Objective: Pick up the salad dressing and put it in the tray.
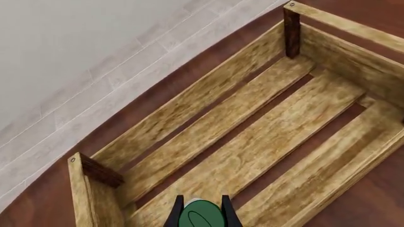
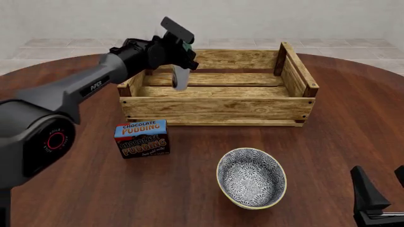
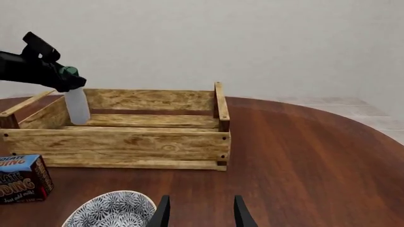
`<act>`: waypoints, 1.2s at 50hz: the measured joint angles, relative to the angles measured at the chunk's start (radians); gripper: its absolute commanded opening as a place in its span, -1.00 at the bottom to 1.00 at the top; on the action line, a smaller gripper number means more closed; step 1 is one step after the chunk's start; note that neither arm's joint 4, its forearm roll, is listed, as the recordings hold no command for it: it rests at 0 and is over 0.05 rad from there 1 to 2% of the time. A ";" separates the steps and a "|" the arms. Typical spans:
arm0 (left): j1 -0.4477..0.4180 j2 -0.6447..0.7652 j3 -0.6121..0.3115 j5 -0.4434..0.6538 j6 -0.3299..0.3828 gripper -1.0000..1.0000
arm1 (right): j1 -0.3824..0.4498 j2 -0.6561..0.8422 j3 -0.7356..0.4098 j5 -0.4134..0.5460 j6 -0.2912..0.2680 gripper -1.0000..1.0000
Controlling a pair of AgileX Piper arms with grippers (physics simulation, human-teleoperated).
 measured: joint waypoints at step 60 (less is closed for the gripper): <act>0.035 0.161 -0.040 -0.018 -0.184 -1.00 | -0.007 0.000 -0.001 0.001 0.006 1.00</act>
